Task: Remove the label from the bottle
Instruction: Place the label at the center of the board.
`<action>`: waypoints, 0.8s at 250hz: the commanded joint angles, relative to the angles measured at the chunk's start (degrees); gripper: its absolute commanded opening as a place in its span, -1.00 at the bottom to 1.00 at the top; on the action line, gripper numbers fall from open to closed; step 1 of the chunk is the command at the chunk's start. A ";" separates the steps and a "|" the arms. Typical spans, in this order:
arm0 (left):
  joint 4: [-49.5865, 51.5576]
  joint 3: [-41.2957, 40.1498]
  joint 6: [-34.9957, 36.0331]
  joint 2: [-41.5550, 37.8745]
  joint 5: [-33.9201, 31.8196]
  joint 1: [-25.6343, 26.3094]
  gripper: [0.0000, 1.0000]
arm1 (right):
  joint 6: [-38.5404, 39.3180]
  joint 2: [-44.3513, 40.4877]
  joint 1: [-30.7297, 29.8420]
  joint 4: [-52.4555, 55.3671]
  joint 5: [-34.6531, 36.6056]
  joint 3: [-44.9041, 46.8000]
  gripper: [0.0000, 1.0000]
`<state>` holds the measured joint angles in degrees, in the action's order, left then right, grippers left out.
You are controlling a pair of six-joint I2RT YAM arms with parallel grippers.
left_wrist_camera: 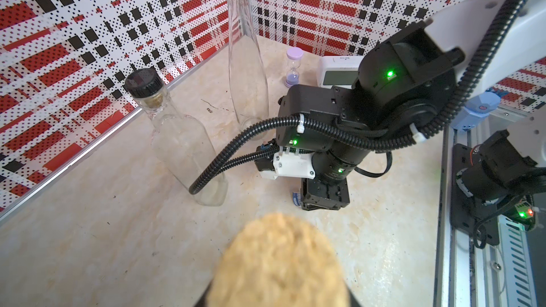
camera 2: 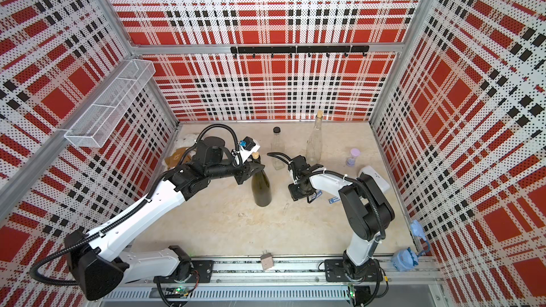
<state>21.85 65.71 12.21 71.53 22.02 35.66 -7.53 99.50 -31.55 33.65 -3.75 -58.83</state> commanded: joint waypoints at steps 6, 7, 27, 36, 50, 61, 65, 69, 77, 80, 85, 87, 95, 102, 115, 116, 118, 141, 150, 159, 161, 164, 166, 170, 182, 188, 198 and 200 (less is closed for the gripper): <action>-2.00 -0.67 0.01 -1.03 -0.05 -0.49 -1.00 | -0.12 1.50 -0.44 -0.32 0.99 -1.85 0.08; -1.99 -0.67 0.01 -1.03 -0.05 -0.50 -1.00 | -0.12 1.53 -0.44 -0.33 1.01 -1.88 0.09; -2.02 -0.80 -0.07 -0.99 0.00 -0.46 -1.00 | -0.29 1.91 -0.44 -0.45 1.55 -1.73 0.10; -2.05 -0.79 -0.02 -1.03 -0.05 -0.45 -1.00 | -0.29 1.97 -0.44 -0.76 1.55 -1.61 0.10; -2.11 -0.92 -0.08 -1.09 -0.05 -0.42 -1.00 | -0.37 2.06 -0.44 -0.95 1.54 -1.55 0.10; -2.16 -0.93 -0.07 -1.01 -0.03 -0.47 -1.00 | -0.47 2.05 -0.44 -0.94 1.62 -1.54 0.10; -2.09 -0.89 -0.06 -1.01 -0.04 -0.49 -1.00 | -0.47 1.85 -0.44 -1.05 1.64 -1.47 0.11; -2.14 -0.93 -0.08 -1.00 -0.09 -0.42 -1.00 | -0.47 1.94 -0.44 -1.19 1.61 -1.36 0.11; -2.12 -0.94 -0.06 -1.03 0.03 -0.44 -1.00 | -0.60 1.62 -0.44 -1.43 1.70 -1.22 0.12; -2.15 -0.87 -0.08 -1.06 0.04 -0.46 -1.00 | -0.64 1.48 -0.44 -1.47 1.77 -1.19 0.12; -2.15 -0.91 -0.03 -1.02 0.04 -0.44 -1.00 | -0.73 1.22 -0.44 -1.55 1.86 -1.06 0.13; -2.16 -0.89 -0.07 -0.97 0.06 -0.42 -1.00 | -0.73 1.11 -0.44 -1.56 1.87 -1.10 0.13; -2.16 -0.84 -0.06 -0.90 0.13 -0.49 -1.00 | -0.90 0.51 -0.44 -1.80 1.69 -0.87 0.14; -2.17 -0.84 -0.08 -0.93 0.12 -0.49 -1.00 | -0.99 -0.18 -0.44 -2.22 1.07 -0.60 0.15; -2.16 -0.85 -0.03 -0.95 0.04 -0.47 -1.00 | -1.50 -1.42 -0.44 -2.84 0.23 -0.08 0.14; -2.11 -0.85 -0.05 -0.95 0.04 -0.44 -1.00 | -1.55 -1.55 -0.40 -2.82 0.14 -0.07 0.14; -2.13 -0.81 -0.05 -0.95 0.00 -0.42 -1.00 | -1.60 -1.76 -0.32 -2.83 -0.10 0.00 0.14; -2.12 -0.83 -0.07 -0.92 0.05 -0.49 -1.00 | -2.17 -3.35 -0.09 -2.24 -2.14 -0.06 0.11; -2.13 -0.83 -0.08 -0.84 0.13 -0.50 -1.00 | -2.44 -3.84 0.15 -1.78 -2.77 -0.15 0.10; -2.10 -0.85 -0.08 -0.85 0.13 -0.53 -1.00 | -2.60 -4.38 0.49 -1.57 -3.62 -0.14 0.10; -2.12 -0.85 -0.03 -0.79 0.08 -0.56 -1.00 | -2.76 -4.53 0.60 -1.57 -3.85 -0.08 0.10; -2.14 -0.85 -0.03 -0.85 0.12 -0.56 -1.00 | -2.94 -4.73 0.73 -1.57 -4.17 0.03 0.10; -2.11 -0.85 -0.07 -0.79 0.13 -0.58 -1.00 | -3.00 -4.86 0.84 -1.57 -4.40 0.09 0.10; -2.11 -0.85 -0.08 -0.85 0.12 -0.57 -1.00 | -3.18 -5.08 1.07 -1.52 -4.98 0.21 0.10; -2.10 -0.76 -0.08 -0.84 0.09 -0.57 -1.00 | -3.45 -5.77 1.89 -1.46 -7.13 0.50 0.12; -2.10 -0.75 0.00 -0.74 0.22 -0.52 -1.00 | -3.54 -6.17 2.18 -1.36 -7.62 0.62 0.14; -2.11 -0.76 -0.07 -0.69 0.32 -0.58 -1.00 | -3.79 -6.78 2.45 -1.31 -7.85 0.89 0.17; -2.08 -0.74 -0.01 -0.73 0.33 -0.59 -1.00 | -3.80 -6.93 2.52 -1.31 -7.90 0.97 0.17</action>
<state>21.28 65.47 12.03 71.53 22.06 35.64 -10.04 95.22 -30.35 32.75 -7.92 -59.07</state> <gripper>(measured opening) 0.316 0.570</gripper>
